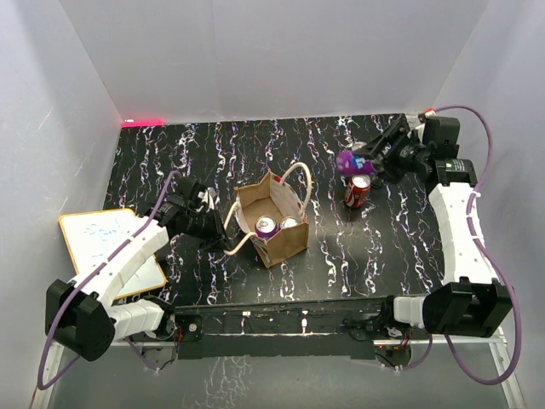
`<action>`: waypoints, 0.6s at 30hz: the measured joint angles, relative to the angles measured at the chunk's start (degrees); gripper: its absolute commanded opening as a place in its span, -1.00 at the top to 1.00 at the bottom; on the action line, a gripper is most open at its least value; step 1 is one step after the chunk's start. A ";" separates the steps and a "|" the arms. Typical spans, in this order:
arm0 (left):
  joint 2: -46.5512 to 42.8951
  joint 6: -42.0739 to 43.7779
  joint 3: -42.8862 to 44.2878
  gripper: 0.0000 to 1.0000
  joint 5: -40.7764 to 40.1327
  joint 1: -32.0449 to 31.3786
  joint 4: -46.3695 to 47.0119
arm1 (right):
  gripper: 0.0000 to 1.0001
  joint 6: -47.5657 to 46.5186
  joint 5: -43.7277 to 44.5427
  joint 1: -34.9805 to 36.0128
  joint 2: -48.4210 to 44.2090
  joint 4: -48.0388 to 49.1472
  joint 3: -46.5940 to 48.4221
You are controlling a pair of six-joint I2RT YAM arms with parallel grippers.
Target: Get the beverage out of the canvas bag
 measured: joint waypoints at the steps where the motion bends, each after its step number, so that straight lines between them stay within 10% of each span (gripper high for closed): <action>1: 0.33 0.13 0.00 1.00 0.13 0.00 0.02 | 0.80 -1.86 3.34 -0.68 -0.42 -3.06 0.02; 10: 6.16 2.84 1.77 1.00 0.79 0.00 -0.59 | 0.83 -8.57 37.29 -0.94 -3.34 -20.02 -0.04; 18: 7.72 6.43 5.27 1.00 0.52 0.00 -2.45 | 0.83 -7.26 49.70 -1.66 0.94 -19.26 -2.45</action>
